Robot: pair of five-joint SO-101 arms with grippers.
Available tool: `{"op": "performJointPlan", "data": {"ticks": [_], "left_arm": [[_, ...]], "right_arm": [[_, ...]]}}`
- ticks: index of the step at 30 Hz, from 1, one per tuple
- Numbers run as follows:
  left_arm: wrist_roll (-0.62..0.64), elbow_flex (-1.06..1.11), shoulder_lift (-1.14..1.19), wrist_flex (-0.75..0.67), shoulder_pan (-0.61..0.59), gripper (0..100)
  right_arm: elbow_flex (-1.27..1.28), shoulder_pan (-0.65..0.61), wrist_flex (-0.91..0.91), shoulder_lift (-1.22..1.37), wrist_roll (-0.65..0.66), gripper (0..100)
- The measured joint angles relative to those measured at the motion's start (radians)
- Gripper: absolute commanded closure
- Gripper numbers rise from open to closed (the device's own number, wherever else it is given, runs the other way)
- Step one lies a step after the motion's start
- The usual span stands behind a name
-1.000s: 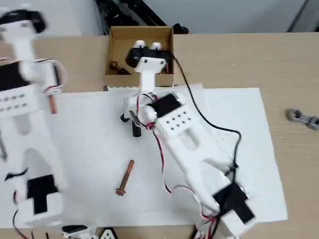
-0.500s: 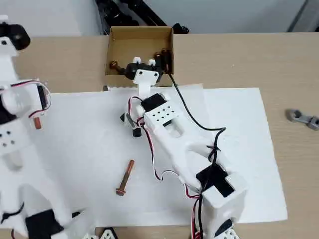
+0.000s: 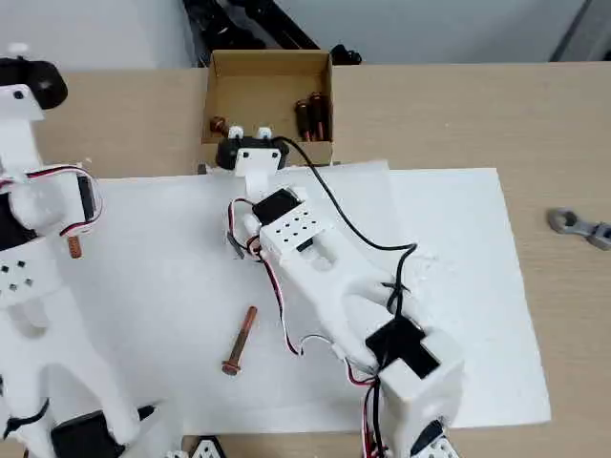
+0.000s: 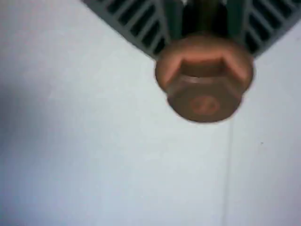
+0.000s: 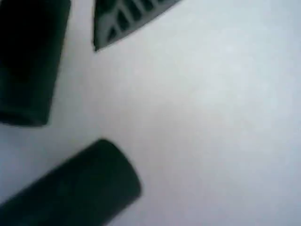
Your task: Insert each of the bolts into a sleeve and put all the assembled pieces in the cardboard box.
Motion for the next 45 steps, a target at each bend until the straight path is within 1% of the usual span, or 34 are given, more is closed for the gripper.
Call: {"op": "performJointPlan", "data": {"ticks": [9, 13, 19, 26, 33, 45], "left_arm": [[0.0, 0.0, 0.0, 0.0, 0.08, 99], [0.0, 0.0, 0.0, 0.0, 0.083, 99], [0.0, 0.0, 0.0, 0.0, 0.083, 99], [0.0, 0.0, 0.0, 0.0, 0.083, 99], [0.0, 0.0, 0.0, 0.0, 0.083, 99], [0.0, 0.0, 0.0, 0.0, 0.083, 99]], "right_arm": [[-0.021, 0.0, 0.0, 0.071, 0.029, 84.5], [-0.078, 0.02, 0.002, 0.077, 0.031, 84.5], [-0.11, 0.029, 0.002, 0.11, 0.08, 84.5], [-0.155, 0.031, 0.038, 0.175, 0.084, 84.5], [-0.158, 0.031, 0.043, 0.183, 0.084, 84.5], [-0.193, 0.025, 0.153, 0.186, 0.084, 84.5]]}}
